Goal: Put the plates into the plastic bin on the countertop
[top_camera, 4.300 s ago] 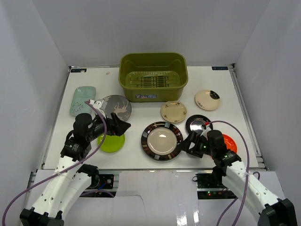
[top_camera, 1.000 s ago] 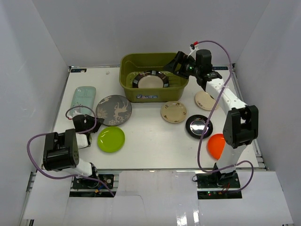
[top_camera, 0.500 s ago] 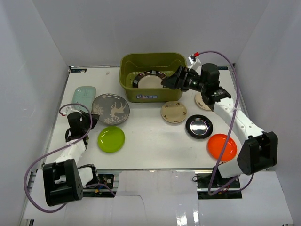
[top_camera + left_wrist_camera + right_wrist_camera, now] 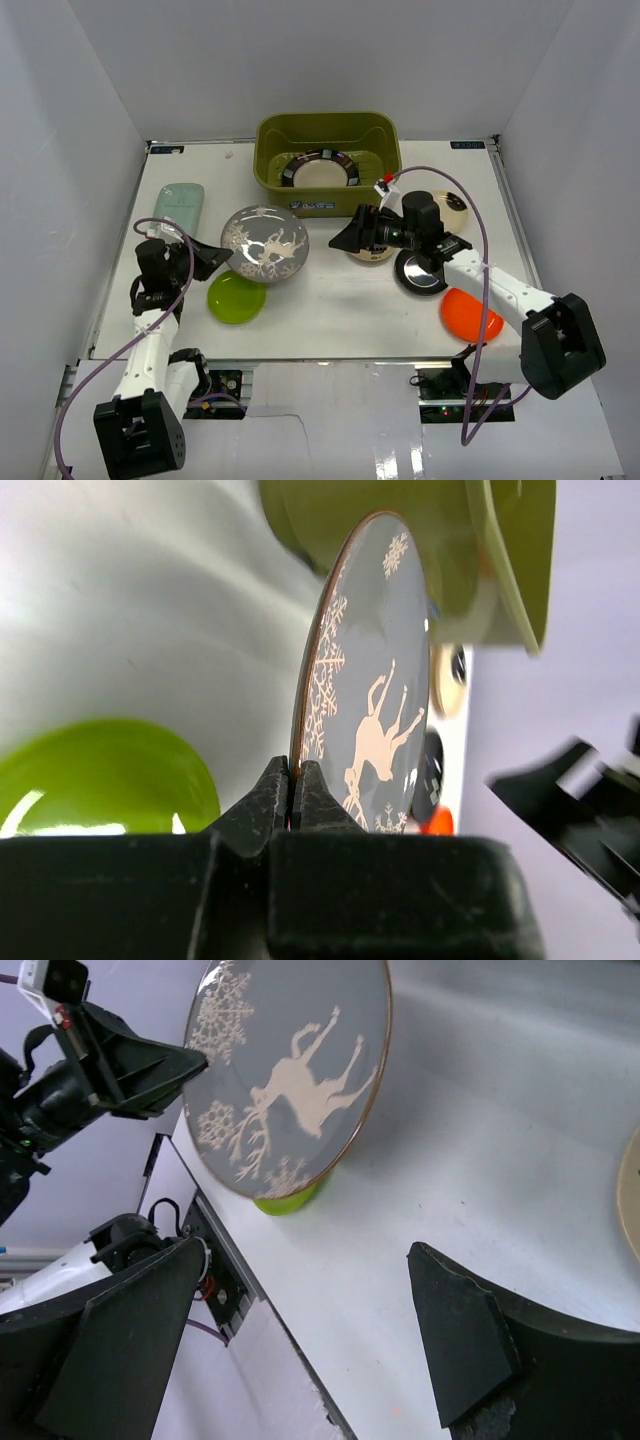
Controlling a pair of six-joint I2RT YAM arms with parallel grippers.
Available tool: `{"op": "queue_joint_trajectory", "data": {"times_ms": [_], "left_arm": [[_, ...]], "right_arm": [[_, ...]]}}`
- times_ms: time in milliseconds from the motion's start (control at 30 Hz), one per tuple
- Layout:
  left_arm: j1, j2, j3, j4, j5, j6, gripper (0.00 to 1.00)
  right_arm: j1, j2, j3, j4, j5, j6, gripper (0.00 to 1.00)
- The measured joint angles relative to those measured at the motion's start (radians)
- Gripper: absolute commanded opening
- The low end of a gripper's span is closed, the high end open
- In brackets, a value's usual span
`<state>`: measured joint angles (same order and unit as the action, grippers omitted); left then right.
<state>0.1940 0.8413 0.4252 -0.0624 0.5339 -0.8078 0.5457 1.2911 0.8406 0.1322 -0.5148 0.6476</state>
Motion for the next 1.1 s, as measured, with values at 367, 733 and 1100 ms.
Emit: {"op": "queue_joint_trajectory", "data": {"times_ms": [367, 733, 1100], "left_arm": [[-0.035, -0.027, 0.004, -0.071, 0.348, 0.013, 0.0], [-0.076, 0.043, 0.054, -0.098, 0.382, 0.086, 0.46], [-0.075, 0.147, 0.315, -0.132, -0.011, 0.102, 0.84]], "right_arm": [[0.09, 0.111, -0.117, 0.13, 0.016, 0.07, 0.95], [0.117, 0.156, -0.117, 0.32, -0.003, 0.214, 0.08], [0.011, 0.121, 0.156, 0.059, 0.066, 0.102, 0.08]]}}
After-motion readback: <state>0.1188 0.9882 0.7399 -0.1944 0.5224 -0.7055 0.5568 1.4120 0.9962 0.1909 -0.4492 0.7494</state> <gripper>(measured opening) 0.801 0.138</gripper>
